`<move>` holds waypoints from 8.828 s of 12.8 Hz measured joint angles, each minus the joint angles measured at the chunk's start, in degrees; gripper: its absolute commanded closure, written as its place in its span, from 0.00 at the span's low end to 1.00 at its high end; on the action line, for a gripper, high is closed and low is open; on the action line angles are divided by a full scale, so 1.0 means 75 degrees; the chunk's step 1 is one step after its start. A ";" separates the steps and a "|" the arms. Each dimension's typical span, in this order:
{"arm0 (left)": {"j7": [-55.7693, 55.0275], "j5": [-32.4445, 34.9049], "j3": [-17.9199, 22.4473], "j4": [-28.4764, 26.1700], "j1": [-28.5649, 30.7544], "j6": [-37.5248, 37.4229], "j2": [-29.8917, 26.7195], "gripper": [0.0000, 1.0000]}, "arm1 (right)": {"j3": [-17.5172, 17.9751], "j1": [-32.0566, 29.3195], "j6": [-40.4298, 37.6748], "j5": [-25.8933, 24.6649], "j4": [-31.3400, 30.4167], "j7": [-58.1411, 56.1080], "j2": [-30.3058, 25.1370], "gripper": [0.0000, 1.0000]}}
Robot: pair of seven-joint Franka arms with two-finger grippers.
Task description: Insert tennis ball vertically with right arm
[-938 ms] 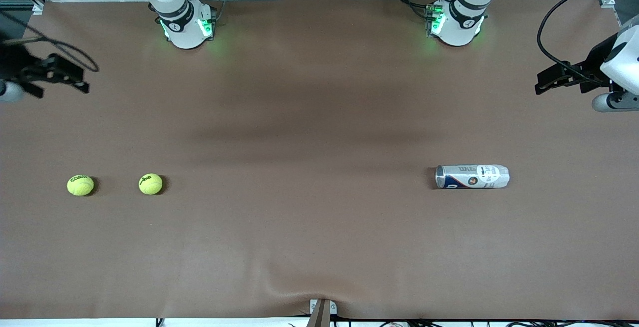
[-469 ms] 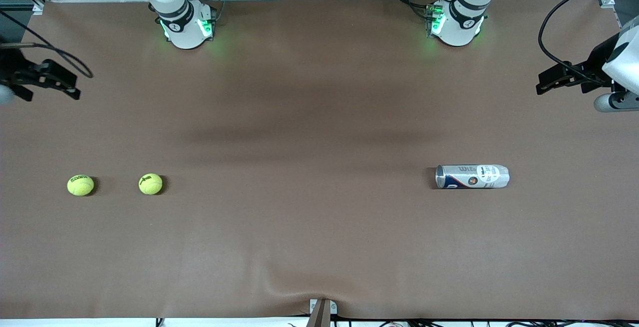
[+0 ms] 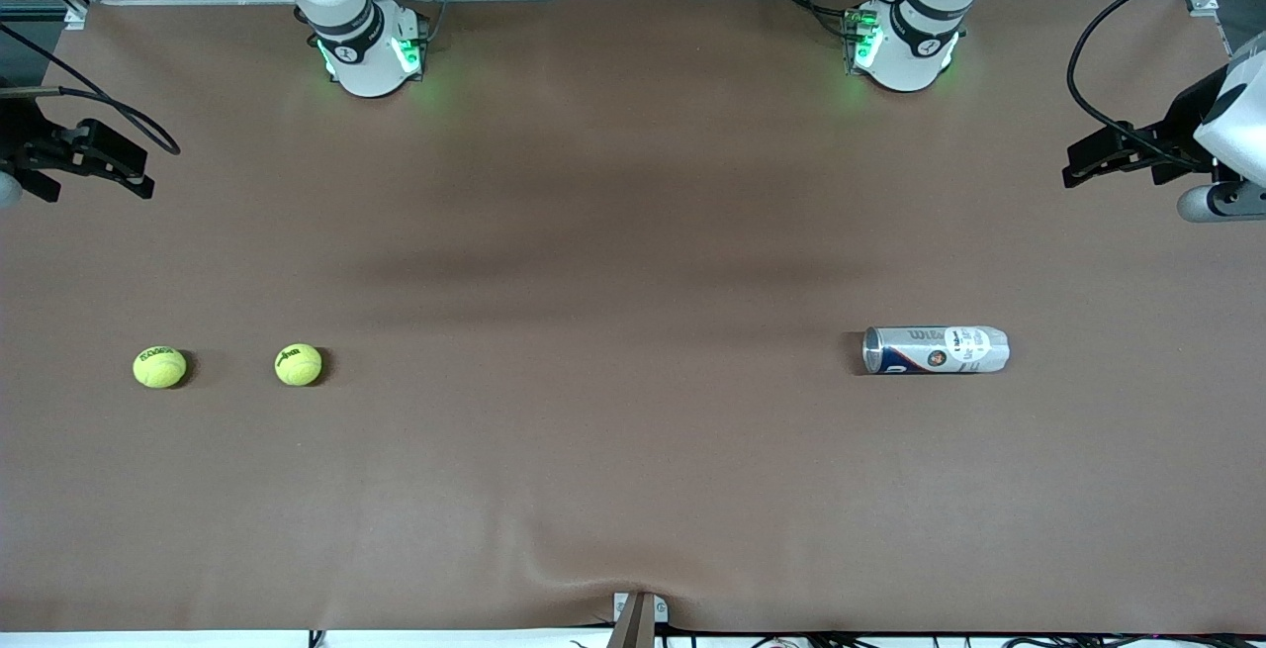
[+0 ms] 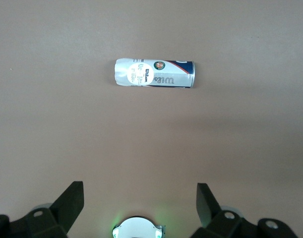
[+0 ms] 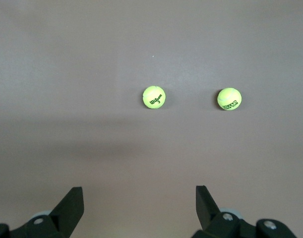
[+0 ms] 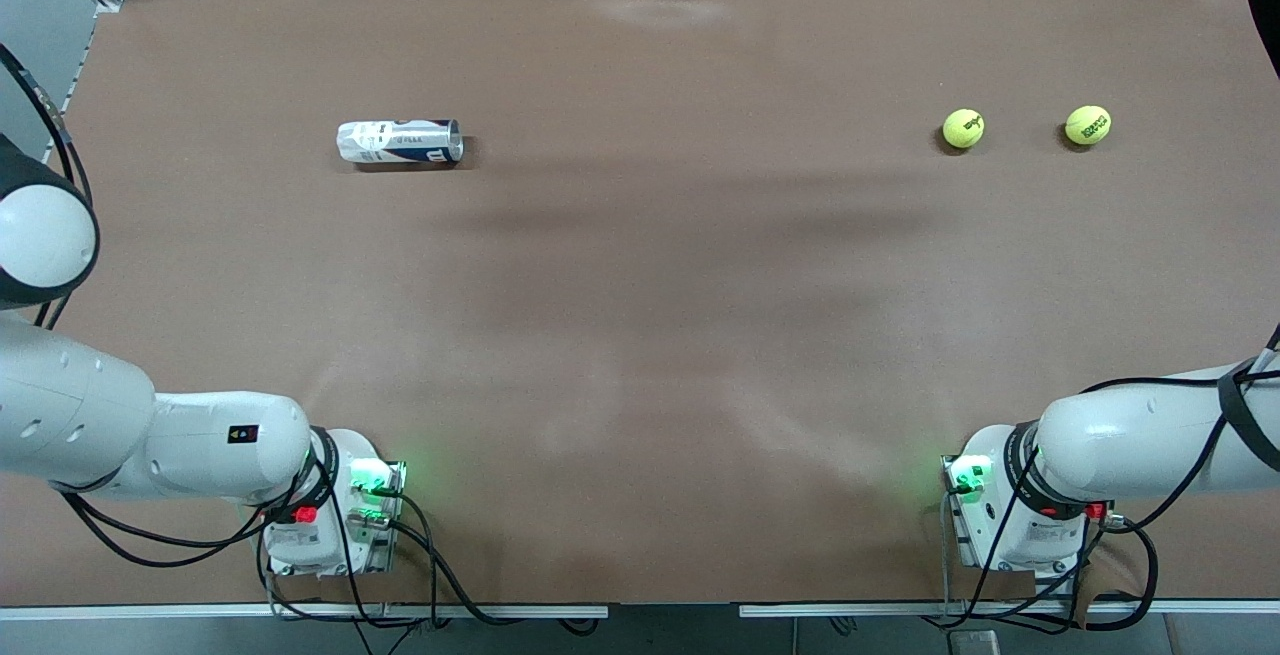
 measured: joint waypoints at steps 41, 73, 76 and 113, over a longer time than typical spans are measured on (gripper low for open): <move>0.6385 0.3994 -0.0225 -0.0552 -0.1672 0.3017 0.4918 0.00 | -0.0049 -0.0317 0.8502 -0.0112 -0.4806 -0.0056 0.2786 0.00; 0.6527 0.4311 -0.0710 -0.0590 -0.1805 0.4761 0.5171 0.21 | 0.0074 -0.0312 0.2313 -0.0209 -0.2665 -0.0045 0.0437 1.00; 0.6475 0.3445 -0.1328 -0.0162 -0.1826 0.4771 0.4976 0.21 | 0.0086 -0.0312 0.0289 -0.0008 -0.1142 0.0081 0.0406 1.00; 0.4682 -0.1795 -0.2882 0.0572 -0.4646 1.5372 0.7639 0.19 | 0.0221 0.1809 0.0858 0.1650 0.0992 0.3987 0.2328 1.00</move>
